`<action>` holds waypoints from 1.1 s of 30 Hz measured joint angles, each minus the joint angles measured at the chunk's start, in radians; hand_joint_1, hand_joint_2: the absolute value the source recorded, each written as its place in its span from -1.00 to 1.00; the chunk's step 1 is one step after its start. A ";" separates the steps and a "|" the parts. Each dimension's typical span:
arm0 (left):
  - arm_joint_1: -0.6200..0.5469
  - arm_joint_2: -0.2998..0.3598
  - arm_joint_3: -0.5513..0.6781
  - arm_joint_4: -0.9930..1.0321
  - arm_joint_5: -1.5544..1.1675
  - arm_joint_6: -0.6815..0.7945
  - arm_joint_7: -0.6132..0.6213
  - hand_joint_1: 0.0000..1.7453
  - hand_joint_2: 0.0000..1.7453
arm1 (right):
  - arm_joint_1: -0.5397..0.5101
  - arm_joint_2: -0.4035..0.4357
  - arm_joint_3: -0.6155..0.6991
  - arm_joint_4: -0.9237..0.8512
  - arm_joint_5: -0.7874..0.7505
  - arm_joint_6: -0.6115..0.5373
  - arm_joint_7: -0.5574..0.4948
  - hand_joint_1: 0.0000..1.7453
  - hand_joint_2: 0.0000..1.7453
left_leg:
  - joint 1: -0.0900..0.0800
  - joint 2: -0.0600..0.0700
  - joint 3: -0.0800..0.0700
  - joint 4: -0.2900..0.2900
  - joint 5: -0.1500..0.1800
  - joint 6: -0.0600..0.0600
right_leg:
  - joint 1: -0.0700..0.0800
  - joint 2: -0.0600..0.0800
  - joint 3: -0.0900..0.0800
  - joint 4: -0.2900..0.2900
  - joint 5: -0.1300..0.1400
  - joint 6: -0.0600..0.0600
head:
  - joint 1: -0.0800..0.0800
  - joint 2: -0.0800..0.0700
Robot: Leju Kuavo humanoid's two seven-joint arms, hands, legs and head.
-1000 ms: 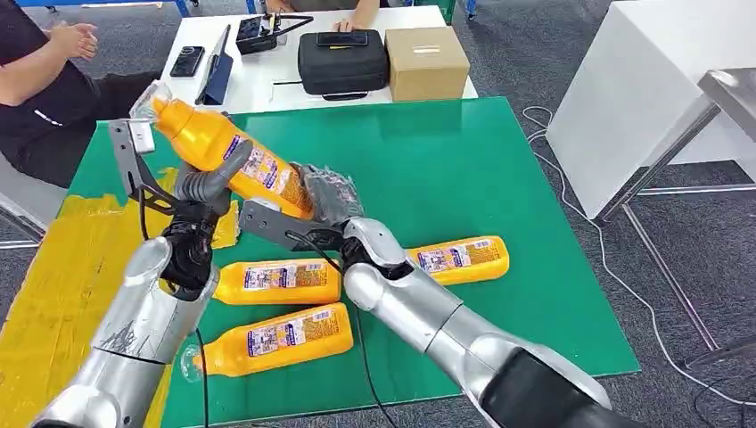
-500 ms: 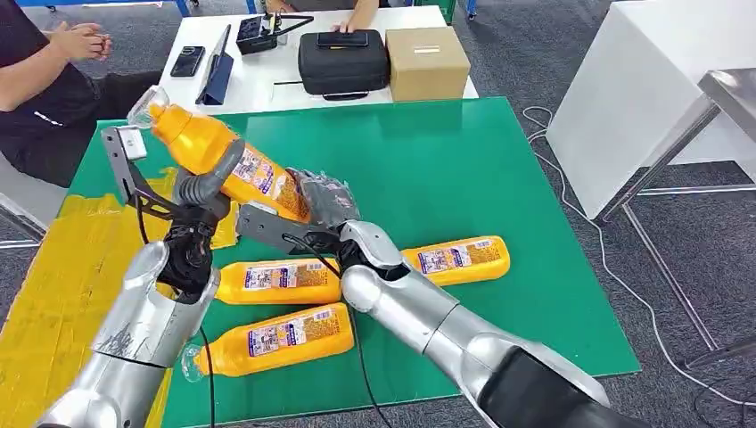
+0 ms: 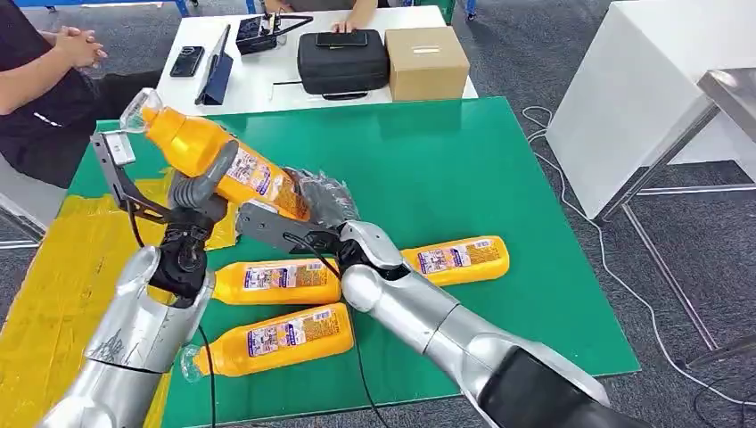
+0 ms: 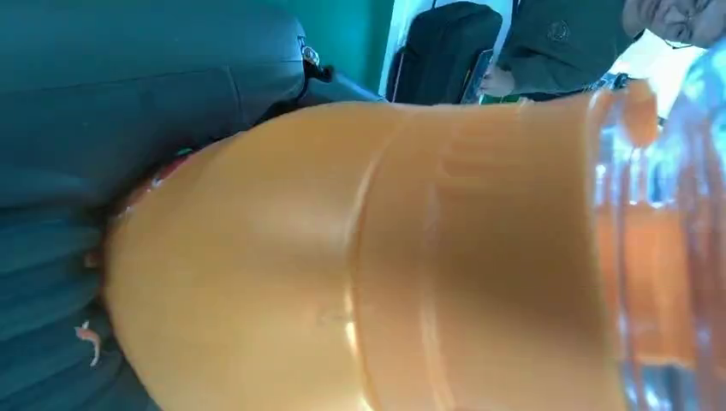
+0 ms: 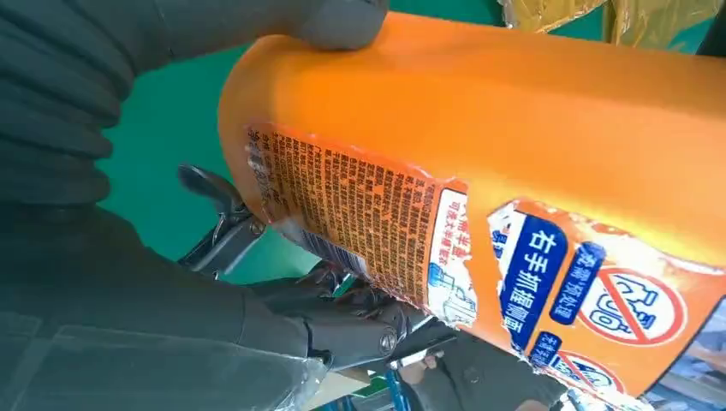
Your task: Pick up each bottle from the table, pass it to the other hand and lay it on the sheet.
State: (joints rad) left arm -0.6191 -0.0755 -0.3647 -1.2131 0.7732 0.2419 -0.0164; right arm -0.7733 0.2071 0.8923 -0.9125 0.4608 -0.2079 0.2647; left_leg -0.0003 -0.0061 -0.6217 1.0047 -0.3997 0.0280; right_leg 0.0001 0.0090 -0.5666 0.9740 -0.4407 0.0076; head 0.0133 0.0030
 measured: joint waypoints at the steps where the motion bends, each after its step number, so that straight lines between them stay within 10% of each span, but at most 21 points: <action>1: 0.001 0.001 0.000 -0.002 0.000 0.000 0.000 1.00 1.00 | 0.000 0.000 0.000 0.000 0.000 0.000 0.000 1.00 1.00 | 0.000 0.000 0.000 0.000 0.000 0.000 | 0.000 0.000 0.000 0.000 0.000 0.000 | 0.000 0.000; 8: 0.003 0.002 0.000 -0.004 0.002 -0.001 0.000 1.00 1.00 | 0.000 0.000 0.000 0.000 0.000 0.000 0.000 0.88 1.00 | 0.000 0.000 0.000 0.000 0.000 0.000 | 0.000 0.000 0.000 0.000 0.000 0.000 | 0.000 0.000; 9: 0.003 0.002 0.000 -0.004 0.006 -0.003 -0.001 1.00 1.00 | 0.000 0.000 0.000 0.000 -0.003 0.000 0.000 -0.98 1.00 | 0.000 0.000 0.000 0.000 0.000 0.000 | 0.000 0.000 0.000 0.000 0.000 0.000 | 0.000 0.000; 10: 0.006 0.003 0.002 -0.007 0.014 -0.007 -0.004 1.00 1.00 | 0.000 -0.001 0.000 0.000 -0.011 0.000 0.000 -1.00 -1.00 | 0.000 0.000 0.000 0.000 0.000 0.000 | 0.000 0.000 0.000 0.000 0.000 0.000 | 0.000 0.000; 33: 0.113 0.235 0.196 -0.161 -0.375 -0.038 -0.097 1.00 1.00 | 0.438 -0.437 -0.499 -0.481 -0.402 0.130 -0.143 -1.00 -1.00 | -0.001 -0.003 -0.001 0.000 -0.001 0.000 | 0.000 -0.002 0.000 -0.001 0.000 0.000 | 0.000 0.000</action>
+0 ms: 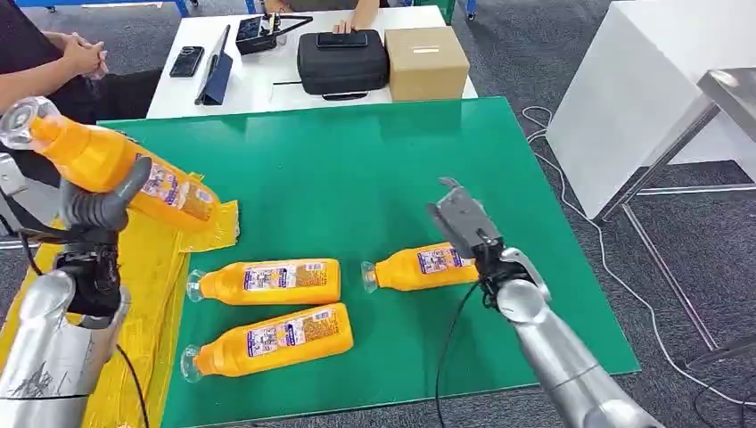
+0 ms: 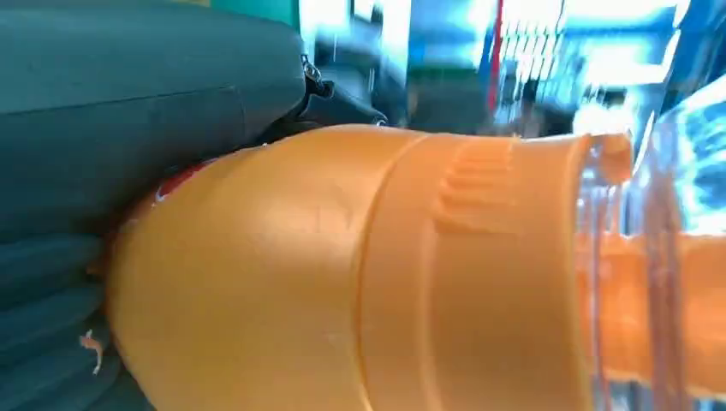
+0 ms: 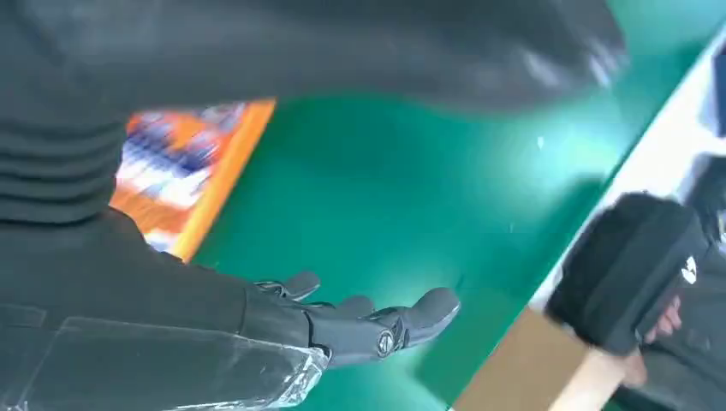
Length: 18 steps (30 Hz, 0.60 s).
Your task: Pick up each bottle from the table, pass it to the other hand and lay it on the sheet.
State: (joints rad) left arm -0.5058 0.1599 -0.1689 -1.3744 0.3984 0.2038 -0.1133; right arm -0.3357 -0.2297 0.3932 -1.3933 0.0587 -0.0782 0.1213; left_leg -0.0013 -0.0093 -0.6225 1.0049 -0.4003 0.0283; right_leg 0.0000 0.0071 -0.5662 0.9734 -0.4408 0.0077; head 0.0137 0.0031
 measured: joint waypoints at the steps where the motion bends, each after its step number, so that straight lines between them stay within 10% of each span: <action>1: 0.000 0.015 0.010 0.006 -0.061 0.024 -0.003 1.00 1.00 | 0.021 -0.015 -0.024 -0.022 -0.015 0.008 -0.013 -1.00 -1.00 | 0.000 0.000 0.000 0.000 0.000 0.000 | 0.000 0.000 0.000 0.000 0.000 0.000 | 0.000 0.000; 18: -0.128 0.252 -0.002 0.450 -1.159 0.318 0.061 1.00 1.00 | 0.103 -0.101 -0.117 -0.178 -0.098 0.066 -0.026 -1.00 -1.00 | 0.001 0.002 0.000 0.000 0.001 -0.001 | 0.000 0.002 -0.001 0.001 0.000 0.000 | 0.000 0.000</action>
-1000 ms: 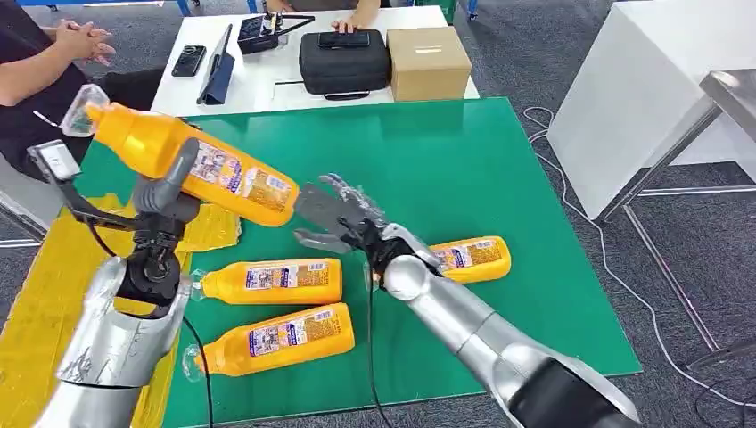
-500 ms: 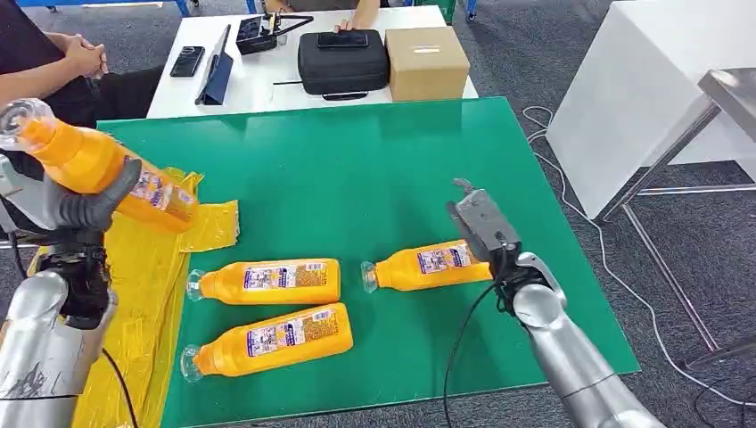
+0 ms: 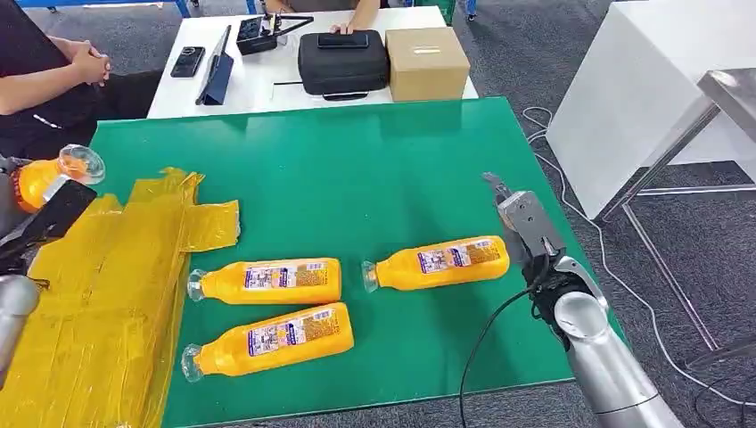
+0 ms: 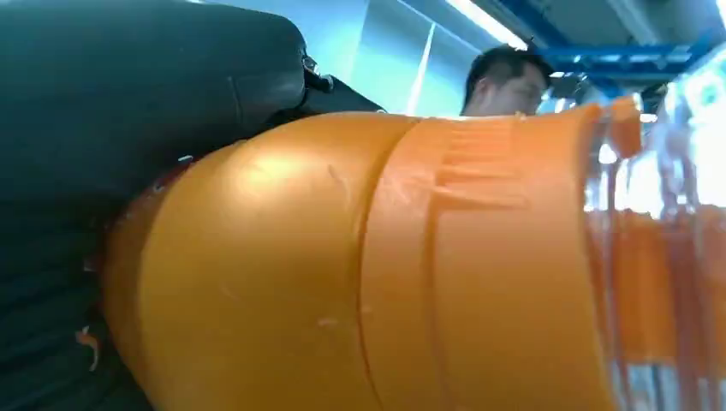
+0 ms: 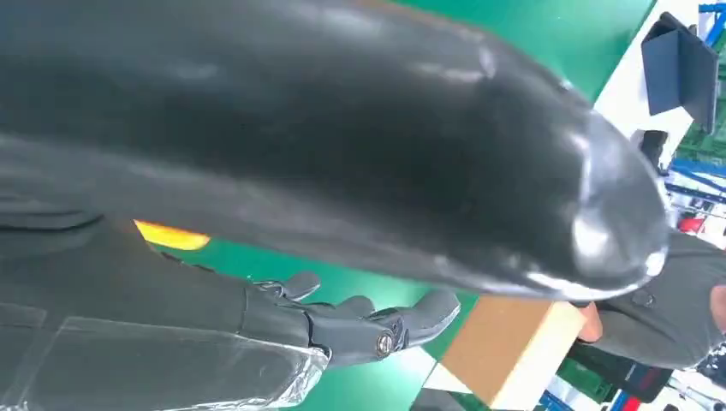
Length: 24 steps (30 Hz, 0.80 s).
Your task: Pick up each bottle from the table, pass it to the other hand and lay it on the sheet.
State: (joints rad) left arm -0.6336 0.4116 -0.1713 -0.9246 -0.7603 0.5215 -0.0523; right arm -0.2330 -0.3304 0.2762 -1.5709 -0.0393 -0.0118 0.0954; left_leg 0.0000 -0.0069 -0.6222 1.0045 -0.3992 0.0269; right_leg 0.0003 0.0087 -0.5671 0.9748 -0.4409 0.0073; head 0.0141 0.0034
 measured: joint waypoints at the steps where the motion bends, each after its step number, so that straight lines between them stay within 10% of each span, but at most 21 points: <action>1: -0.001 0.004 -0.002 0.016 -0.004 0.000 0.000 1.00 1.00 | -0.001 0.000 0.001 0.000 -0.001 0.000 0.000 -1.00 -1.00 | 0.000 0.000 0.000 0.000 0.000 0.000 | 0.000 0.000 0.000 0.000 0.000 0.000 | 0.000 0.000; 13: 0.001 0.009 -0.071 0.220 -0.206 0.021 0.006 1.00 1.00 | -0.023 -0.009 0.055 -0.009 -0.066 0.000 0.002 -1.00 -1.00 | 0.000 0.000 0.000 0.000 0.000 0.000 | 0.000 0.000 0.000 0.000 0.000 0.000 | 0.000 0.000; 24: -0.001 -0.147 -0.171 0.281 -0.203 -0.012 -0.032 1.00 1.00 | -0.016 -0.023 0.101 -0.050 -0.090 0.017 0.016 -1.00 -1.00 | -0.001 -0.002 -0.001 0.000 0.000 0.000 | -0.001 -0.001 0.000 -0.001 0.000 0.000 | 0.000 0.000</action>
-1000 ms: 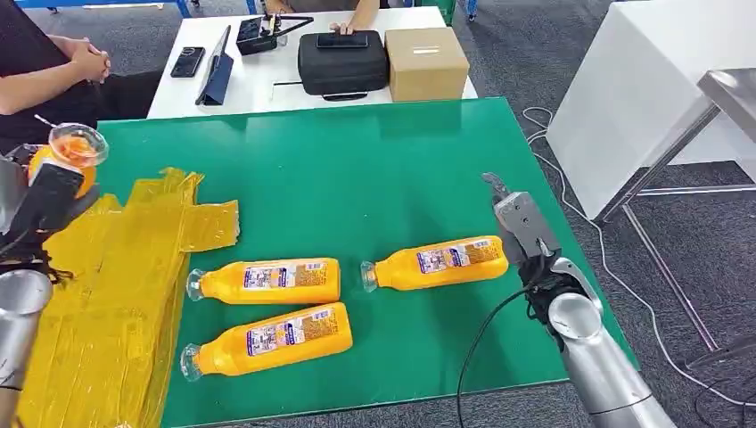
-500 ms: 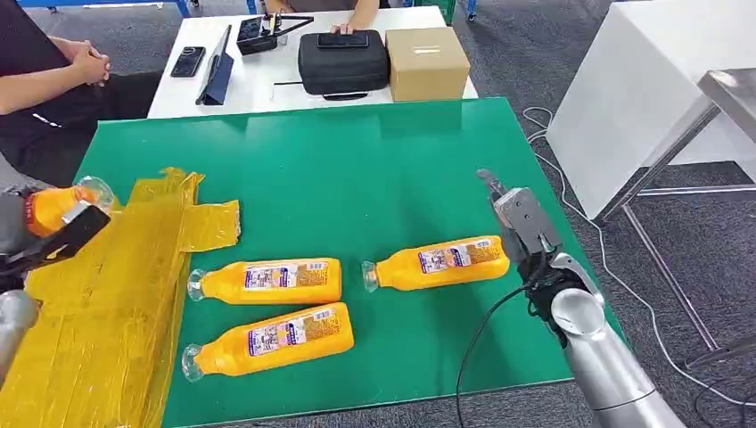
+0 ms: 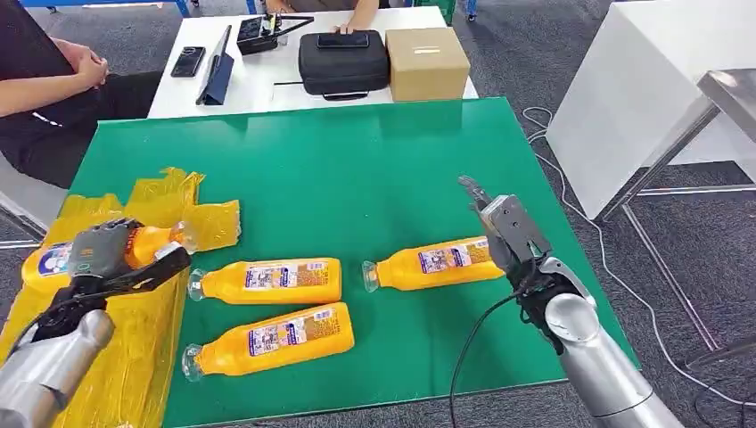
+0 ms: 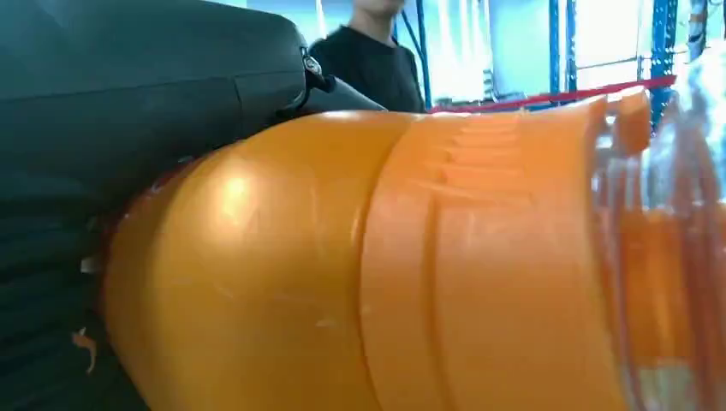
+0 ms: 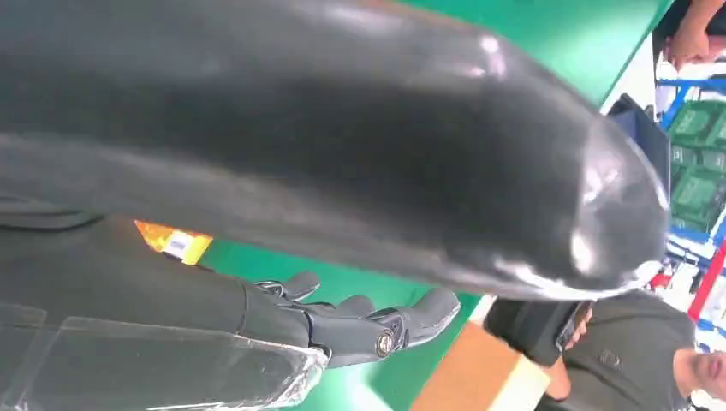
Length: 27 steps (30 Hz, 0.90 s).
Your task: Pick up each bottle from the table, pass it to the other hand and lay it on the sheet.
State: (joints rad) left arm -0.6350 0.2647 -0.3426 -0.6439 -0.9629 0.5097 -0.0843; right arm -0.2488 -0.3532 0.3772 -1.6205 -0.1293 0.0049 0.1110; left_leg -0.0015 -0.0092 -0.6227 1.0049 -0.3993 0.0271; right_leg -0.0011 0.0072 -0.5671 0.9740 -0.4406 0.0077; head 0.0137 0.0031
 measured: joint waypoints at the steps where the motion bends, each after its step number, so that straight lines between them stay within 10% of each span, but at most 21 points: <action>1: -0.007 -0.011 -0.004 0.006 0.009 -0.001 -0.007 1.00 1.00 | 0.000 0.000 0.003 0.000 -0.001 0.002 0.002 -1.00 -1.00 | 0.000 0.000 0.000 0.000 0.000 0.000 | 0.000 0.000 0.000 0.000 0.000 0.000 | 0.000 0.000; 10: -0.039 -0.091 -0.027 0.038 0.063 -0.004 -0.029 1.00 1.00 | -0.021 0.000 0.043 0.000 -0.014 0.018 0.021 -1.00 -1.00 | 0.000 0.000 0.000 0.000 0.000 0.000 | 0.001 0.000 0.000 0.000 0.000 0.000 | 0.000 0.000; 12: -0.045 -0.097 -0.031 0.044 0.066 -0.008 -0.027 -1.00 1.00 | -0.025 0.000 0.050 0.000 -0.016 0.019 0.024 -1.00 -1.00 | 0.000 0.000 0.000 0.000 0.000 0.000 | 0.001 0.000 0.000 0.000 0.000 0.000 | 0.000 0.000; 16: -0.056 -0.103 -0.036 0.066 0.080 -0.029 -0.011 -1.00 1.00 | -0.034 0.002 0.066 0.000 -0.018 0.019 0.029 -1.00 -1.00 | 0.000 0.000 0.000 0.000 0.000 0.000 | 0.001 0.000 0.000 0.000 0.000 0.000 | 0.000 0.000; 17: -0.058 -0.103 -0.037 0.074 0.080 -0.034 -0.007 -1.00 -1.00 | -0.035 0.002 0.069 0.000 -0.018 0.019 0.030 -1.00 -1.00 | 0.000 0.000 0.000 0.000 0.000 0.000 | 0.001 0.000 0.000 0.000 0.000 0.000 | 0.000 0.000; 27: -0.067 -0.098 -0.050 0.120 0.066 -0.062 0.028 -1.00 -1.00 | -0.042 0.009 0.093 0.000 -0.008 0.036 0.037 -1.00 -1.00 | 0.000 0.000 0.000 0.000 0.000 0.000 | 0.001 0.000 0.001 0.000 0.000 0.000 | 0.000 0.000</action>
State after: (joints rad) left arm -0.7025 0.1667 -0.3929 -0.5234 -0.8964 0.4475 -0.0565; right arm -0.2904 -0.3441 0.4707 -1.6201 -0.1369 0.0412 0.1476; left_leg -0.0017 -0.0090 -0.6228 1.0048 -0.3993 0.0271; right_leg -0.0002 0.0073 -0.5665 0.9745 -0.4406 0.0077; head 0.0134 0.0031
